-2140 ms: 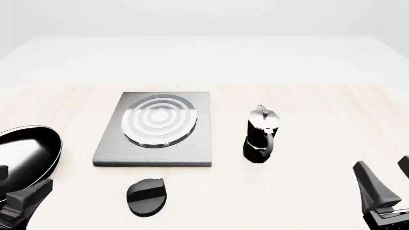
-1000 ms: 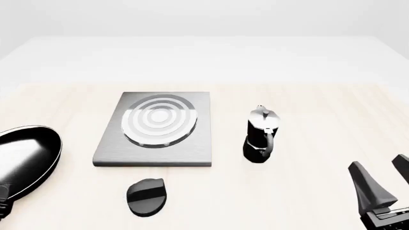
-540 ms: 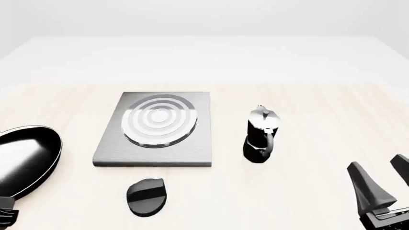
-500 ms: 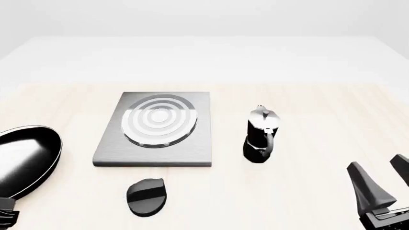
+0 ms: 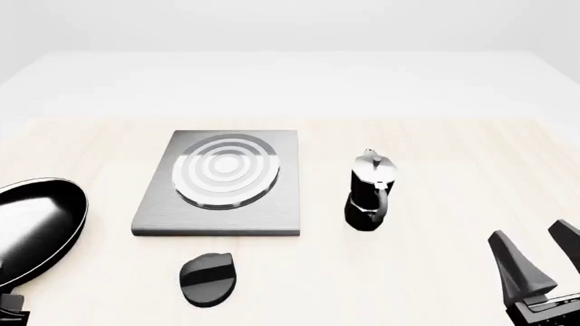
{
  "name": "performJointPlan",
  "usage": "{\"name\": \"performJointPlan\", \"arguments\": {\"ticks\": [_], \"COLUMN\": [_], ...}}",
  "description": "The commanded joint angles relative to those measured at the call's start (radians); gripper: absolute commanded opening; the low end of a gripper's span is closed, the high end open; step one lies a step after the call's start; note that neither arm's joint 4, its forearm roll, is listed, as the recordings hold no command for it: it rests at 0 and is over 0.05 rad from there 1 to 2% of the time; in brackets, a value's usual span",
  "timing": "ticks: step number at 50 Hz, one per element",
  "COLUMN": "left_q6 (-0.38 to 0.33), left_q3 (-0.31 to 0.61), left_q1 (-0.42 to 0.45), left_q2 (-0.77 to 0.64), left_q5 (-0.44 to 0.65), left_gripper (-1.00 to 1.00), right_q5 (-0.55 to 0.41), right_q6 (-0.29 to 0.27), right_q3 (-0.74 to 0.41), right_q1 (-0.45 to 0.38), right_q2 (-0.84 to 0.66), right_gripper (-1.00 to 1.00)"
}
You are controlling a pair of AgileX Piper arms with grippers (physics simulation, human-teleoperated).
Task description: Turn on the stove and put the frying pan on it.
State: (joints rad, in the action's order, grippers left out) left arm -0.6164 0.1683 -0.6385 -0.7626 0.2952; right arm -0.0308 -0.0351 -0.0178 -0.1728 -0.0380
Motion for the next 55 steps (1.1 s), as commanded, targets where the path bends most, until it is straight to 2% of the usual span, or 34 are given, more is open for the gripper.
{"name": "performJointPlan", "arguments": {"ticks": [1, 17, 25, 45, 49, 50, 55], "left_q6": [-0.018, -0.052, -0.07, -0.064, -0.054, -0.048, -0.044], "left_q3": [-0.011, 0.003, -0.039, -0.049, -0.046, -0.042, -0.038], "left_q1": [-0.045, -0.127, -0.132, -0.132, -0.124, -0.121, -0.116], "left_q2": [-0.079, -0.33, -0.444, -0.442, -0.398, -0.375, -0.339], "left_q5": [-0.078, -0.305, -0.437, -0.439, -0.402, -0.388, -0.348], "left_gripper": [1.0, 1.0, 1.0, 1.0, 1.0, -1.0, -1.0], "right_q5": [0.004, 0.031, 0.036, 0.058, 0.053, 0.053, 0.051], "right_q6": [0.002, 0.001, 0.0, -0.003, -0.002, -0.002, -0.002], "right_q3": [0.005, 0.011, 0.012, 0.015, 0.013, 0.013, 0.013], "right_q1": [-0.003, -0.009, -0.009, -0.009, -0.01, -0.01, -0.009], "right_q2": [-0.001, -0.024, -0.031, -0.053, -0.049, -0.049, -0.047], "right_gripper": [1.0, 1.0, 1.0, 1.0, 1.0, 1.0, 1.0]}}
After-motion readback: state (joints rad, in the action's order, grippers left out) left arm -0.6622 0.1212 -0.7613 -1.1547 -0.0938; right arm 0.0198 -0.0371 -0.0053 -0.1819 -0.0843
